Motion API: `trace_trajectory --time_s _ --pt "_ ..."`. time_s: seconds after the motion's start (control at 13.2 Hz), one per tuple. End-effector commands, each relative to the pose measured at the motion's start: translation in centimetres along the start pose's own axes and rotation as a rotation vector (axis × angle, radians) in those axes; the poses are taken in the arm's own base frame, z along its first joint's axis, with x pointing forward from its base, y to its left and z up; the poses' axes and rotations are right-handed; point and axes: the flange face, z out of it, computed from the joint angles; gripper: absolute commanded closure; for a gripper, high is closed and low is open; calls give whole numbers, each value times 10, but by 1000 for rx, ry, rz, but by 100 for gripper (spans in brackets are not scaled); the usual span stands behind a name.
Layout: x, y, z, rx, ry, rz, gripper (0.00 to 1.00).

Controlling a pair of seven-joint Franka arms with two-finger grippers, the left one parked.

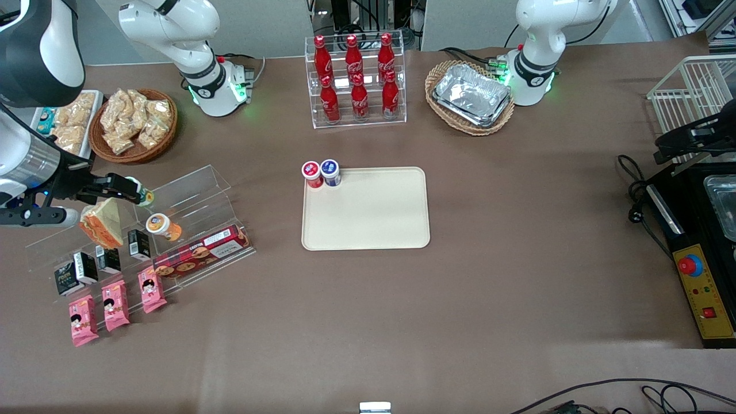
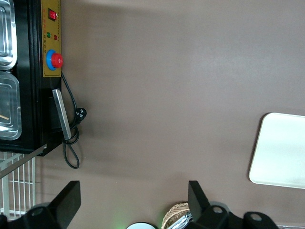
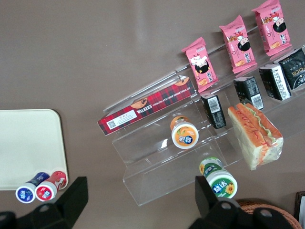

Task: Place sandwich on tray
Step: 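Move the right gripper over the acrylic rack toward the wrapped sandwich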

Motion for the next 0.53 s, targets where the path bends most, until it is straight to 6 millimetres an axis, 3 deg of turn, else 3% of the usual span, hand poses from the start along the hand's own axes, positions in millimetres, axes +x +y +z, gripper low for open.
trace_trajectory --time_s 0.0,0.46 --pt "-2 1 1 -4 -9 18 0" --pt "-2 12 2 -11 -11 37 0"
